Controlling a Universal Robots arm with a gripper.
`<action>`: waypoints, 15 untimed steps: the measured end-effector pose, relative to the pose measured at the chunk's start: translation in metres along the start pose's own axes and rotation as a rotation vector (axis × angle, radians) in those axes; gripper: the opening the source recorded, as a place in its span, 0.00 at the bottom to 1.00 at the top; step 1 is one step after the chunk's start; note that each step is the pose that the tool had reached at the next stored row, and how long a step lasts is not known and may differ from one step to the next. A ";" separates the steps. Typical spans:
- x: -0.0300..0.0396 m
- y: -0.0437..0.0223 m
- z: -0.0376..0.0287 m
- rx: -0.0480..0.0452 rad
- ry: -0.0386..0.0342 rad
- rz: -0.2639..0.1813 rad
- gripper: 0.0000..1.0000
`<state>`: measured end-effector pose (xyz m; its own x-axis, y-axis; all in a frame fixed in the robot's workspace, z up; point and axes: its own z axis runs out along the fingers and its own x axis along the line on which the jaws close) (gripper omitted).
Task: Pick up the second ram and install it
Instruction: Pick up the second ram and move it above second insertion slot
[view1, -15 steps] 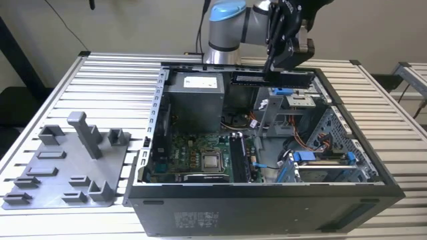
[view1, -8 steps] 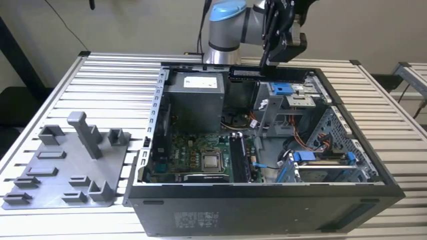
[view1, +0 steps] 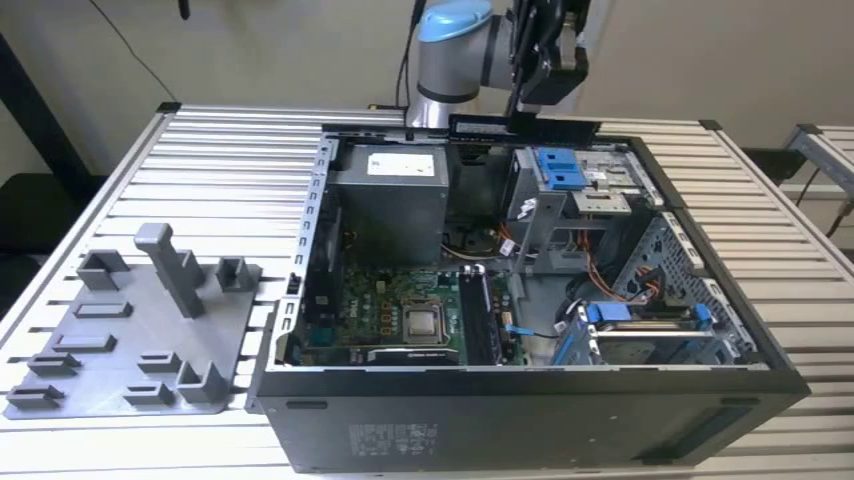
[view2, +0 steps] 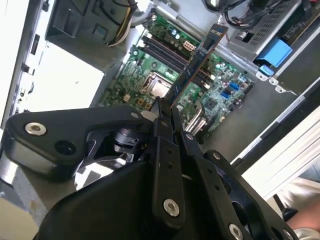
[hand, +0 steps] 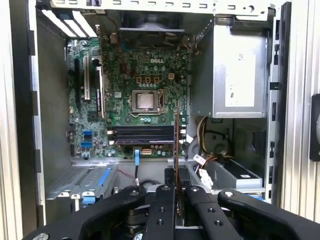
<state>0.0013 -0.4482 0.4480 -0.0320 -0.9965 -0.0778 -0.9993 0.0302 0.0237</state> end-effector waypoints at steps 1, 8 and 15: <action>-0.0037 0.0007 0.0004 0.0000 0.0000 0.000 0.14; -0.0257 0.0050 0.0031 0.0000 0.0000 0.000 0.14; -0.0319 0.0066 0.0041 0.0000 0.0000 0.000 0.14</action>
<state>-0.0044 -0.4159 0.4465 -0.0319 -0.9965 -0.0778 -0.9993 0.0302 0.0237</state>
